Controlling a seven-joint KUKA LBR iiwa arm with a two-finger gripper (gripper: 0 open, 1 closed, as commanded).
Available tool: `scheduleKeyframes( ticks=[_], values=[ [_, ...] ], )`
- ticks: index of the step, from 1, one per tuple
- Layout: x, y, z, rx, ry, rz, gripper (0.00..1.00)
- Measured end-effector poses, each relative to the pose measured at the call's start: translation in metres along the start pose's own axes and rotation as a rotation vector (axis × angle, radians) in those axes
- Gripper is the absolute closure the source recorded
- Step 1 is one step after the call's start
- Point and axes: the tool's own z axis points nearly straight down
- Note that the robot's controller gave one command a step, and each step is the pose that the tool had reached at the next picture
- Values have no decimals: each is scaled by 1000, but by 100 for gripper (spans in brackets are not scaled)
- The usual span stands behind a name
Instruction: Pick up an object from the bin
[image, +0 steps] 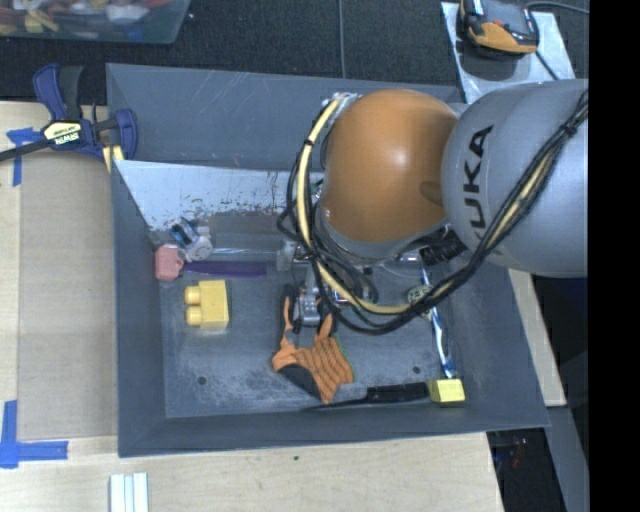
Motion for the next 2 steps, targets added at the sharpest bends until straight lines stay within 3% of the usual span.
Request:
scheduleKeyframes(
  ticks=[1, 2],
  values=[
    [-1, 0, -2, -1, -5, 1, 0],
    [-4, -61, 87, -1, -10, -52, 0]
  ],
)
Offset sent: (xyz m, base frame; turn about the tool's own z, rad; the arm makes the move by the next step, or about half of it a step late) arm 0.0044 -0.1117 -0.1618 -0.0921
